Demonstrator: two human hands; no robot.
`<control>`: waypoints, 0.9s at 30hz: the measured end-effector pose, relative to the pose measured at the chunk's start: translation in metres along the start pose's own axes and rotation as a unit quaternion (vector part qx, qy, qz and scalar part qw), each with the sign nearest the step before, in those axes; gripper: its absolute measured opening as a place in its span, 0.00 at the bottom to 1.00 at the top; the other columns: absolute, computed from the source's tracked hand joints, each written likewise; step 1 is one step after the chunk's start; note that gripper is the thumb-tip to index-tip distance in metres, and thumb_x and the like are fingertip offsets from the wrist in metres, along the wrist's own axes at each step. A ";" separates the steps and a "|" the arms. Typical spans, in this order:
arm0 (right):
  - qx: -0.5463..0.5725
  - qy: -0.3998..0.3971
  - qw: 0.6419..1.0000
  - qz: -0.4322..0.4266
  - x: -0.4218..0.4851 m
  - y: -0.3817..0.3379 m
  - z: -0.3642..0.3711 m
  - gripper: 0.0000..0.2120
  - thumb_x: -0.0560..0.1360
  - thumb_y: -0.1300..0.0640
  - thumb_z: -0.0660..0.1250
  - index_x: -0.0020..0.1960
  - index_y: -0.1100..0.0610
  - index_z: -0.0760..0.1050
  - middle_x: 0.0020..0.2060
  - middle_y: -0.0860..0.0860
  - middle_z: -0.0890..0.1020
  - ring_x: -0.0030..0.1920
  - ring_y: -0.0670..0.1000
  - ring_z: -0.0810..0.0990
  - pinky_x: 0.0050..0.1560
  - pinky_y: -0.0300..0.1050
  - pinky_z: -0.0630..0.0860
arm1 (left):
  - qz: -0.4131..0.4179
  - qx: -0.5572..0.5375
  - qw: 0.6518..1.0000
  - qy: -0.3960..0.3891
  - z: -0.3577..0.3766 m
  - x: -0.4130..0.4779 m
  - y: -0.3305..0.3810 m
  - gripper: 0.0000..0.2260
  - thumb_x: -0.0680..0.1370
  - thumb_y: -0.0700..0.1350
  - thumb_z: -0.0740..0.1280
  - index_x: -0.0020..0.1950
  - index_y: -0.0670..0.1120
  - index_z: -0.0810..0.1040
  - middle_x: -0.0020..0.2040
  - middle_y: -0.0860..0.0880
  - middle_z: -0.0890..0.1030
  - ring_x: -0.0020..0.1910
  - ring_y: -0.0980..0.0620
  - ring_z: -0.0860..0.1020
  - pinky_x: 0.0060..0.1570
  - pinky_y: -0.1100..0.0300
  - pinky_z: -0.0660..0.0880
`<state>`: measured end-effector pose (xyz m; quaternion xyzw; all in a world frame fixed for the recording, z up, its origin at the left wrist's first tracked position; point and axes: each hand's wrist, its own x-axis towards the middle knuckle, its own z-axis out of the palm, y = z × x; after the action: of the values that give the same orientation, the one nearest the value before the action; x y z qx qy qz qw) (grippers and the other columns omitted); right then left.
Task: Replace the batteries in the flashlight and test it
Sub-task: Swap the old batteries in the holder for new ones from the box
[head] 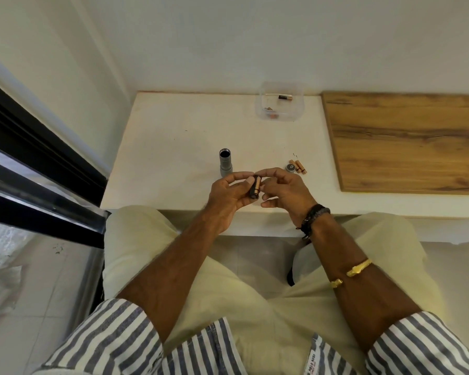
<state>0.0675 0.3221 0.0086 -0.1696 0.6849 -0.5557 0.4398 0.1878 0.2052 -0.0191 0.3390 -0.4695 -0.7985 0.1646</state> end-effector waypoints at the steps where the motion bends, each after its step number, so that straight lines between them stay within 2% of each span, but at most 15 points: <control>1: -0.037 0.006 0.999 -0.023 0.000 0.001 0.000 0.14 0.75 0.67 0.70 0.57 0.54 0.83 0.45 0.54 0.83 0.38 0.50 0.82 0.40 0.45 0.84 | -0.008 -0.009 1.000 0.002 -0.001 0.000 0.001 0.06 0.78 0.40 0.70 0.55 0.44 0.83 0.47 0.44 0.87 0.47 0.45 0.86 0.44 0.55 0.82; 6: -0.216 0.040 0.968 -0.122 0.003 0.007 0.000 0.18 0.72 0.61 0.76 0.60 0.49 0.81 0.55 0.46 0.83 0.42 0.47 0.86 0.44 0.37 0.82 | -0.031 -0.029 0.999 0.022 -0.002 0.001 0.003 0.08 0.77 0.39 0.71 0.57 0.41 0.83 0.53 0.40 0.85 0.50 0.42 0.85 0.49 0.52 0.82; 9: -0.256 0.055 0.953 -0.153 0.003 0.008 0.001 0.20 0.71 0.58 0.76 0.62 0.50 0.81 0.56 0.45 0.82 0.45 0.43 0.84 0.47 0.31 0.76 | -0.033 -0.023 0.999 0.031 -0.001 0.002 0.003 0.09 0.78 0.38 0.70 0.57 0.41 0.83 0.53 0.40 0.85 0.49 0.43 0.85 0.49 0.52 0.83; 12: -0.287 0.057 0.940 -0.178 0.002 0.007 0.003 0.20 0.70 0.59 0.76 0.62 0.52 0.82 0.55 0.47 0.82 0.44 0.40 0.83 0.45 0.27 0.76 | -0.034 -0.009 0.999 0.036 -0.001 0.001 0.004 0.10 0.78 0.39 0.70 0.59 0.41 0.82 0.52 0.41 0.86 0.49 0.43 0.85 0.51 0.50 0.83; 16: -0.330 0.063 0.919 -0.205 0.000 0.004 0.004 0.20 0.70 0.57 0.77 0.62 0.55 0.82 0.54 0.49 0.82 0.42 0.39 0.81 0.46 0.27 0.76 | -0.029 0.016 0.999 0.042 -0.002 0.001 0.004 0.10 0.78 0.39 0.71 0.59 0.40 0.82 0.52 0.41 0.85 0.49 0.42 0.86 0.49 0.50 0.83; 18: -0.350 0.063 0.907 -0.224 -0.002 0.003 0.005 0.20 0.70 0.57 0.77 0.61 0.55 0.83 0.53 0.51 0.83 0.42 0.42 0.81 0.49 0.30 0.77 | -0.027 0.026 0.998 0.042 -0.002 0.001 0.004 0.10 0.78 0.39 0.71 0.58 0.40 0.82 0.51 0.41 0.86 0.48 0.43 0.86 0.47 0.52 0.83; 21: -0.384 0.057 0.888 -0.246 -0.005 0.000 0.007 0.19 0.70 0.56 0.77 0.61 0.55 0.83 0.51 0.54 0.85 0.45 0.49 0.83 0.53 0.44 0.82 | -0.023 0.042 0.998 0.044 -0.003 0.001 0.003 0.08 0.77 0.38 0.72 0.55 0.42 0.84 0.47 0.45 0.87 0.45 0.44 0.86 0.42 0.56 0.83; 27: -0.463 0.053 0.857 -0.221 -0.006 0.000 0.015 0.25 0.72 0.47 0.76 0.66 0.54 0.79 0.52 0.53 0.85 0.47 0.52 0.84 0.55 0.51 0.83 | -0.025 0.075 0.995 0.057 -0.004 0.001 -0.001 0.06 0.75 0.38 0.74 0.52 0.40 0.85 0.48 0.41 0.86 0.46 0.43 0.86 0.45 0.53 0.84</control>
<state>0.0824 0.3172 0.0111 -0.4713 0.8296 -0.2650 0.1391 0.1899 0.2027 -0.0211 0.4068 -0.5090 -0.7446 0.1452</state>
